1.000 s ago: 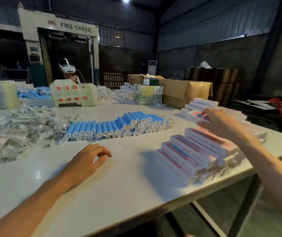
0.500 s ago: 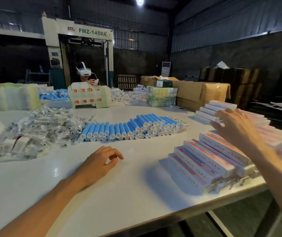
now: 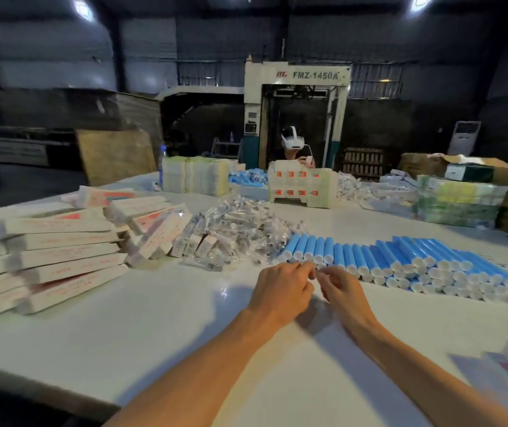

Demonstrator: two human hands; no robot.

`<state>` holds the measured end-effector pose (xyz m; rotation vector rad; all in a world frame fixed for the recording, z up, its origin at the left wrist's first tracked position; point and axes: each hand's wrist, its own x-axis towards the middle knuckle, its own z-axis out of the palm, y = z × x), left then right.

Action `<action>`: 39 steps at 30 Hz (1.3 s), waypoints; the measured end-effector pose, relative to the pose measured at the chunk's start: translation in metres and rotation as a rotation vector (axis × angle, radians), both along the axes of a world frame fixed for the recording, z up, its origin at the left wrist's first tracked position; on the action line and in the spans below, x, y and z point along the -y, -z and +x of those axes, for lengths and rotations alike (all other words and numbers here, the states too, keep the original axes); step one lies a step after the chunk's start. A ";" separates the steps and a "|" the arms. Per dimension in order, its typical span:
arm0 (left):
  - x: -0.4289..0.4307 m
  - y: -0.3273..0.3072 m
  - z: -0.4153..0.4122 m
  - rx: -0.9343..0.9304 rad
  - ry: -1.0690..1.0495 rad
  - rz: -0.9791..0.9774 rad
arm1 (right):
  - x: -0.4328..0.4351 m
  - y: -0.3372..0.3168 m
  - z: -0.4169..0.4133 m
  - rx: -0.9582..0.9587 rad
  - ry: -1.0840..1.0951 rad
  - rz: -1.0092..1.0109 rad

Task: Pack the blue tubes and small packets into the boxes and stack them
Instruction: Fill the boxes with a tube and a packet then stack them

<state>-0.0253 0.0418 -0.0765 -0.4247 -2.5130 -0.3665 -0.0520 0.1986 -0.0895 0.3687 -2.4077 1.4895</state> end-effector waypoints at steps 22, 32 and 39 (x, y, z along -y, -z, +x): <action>0.272 -0.023 -0.079 0.405 -0.993 0.057 | -0.002 0.023 -0.026 0.174 -0.209 -0.332; 0.279 -0.028 -0.060 0.326 -0.795 0.165 | -0.004 0.026 -0.026 0.180 -0.217 -0.288; 0.188 -0.070 -0.034 0.100 -0.359 0.535 | -0.002 0.027 -0.028 0.171 -0.201 -0.244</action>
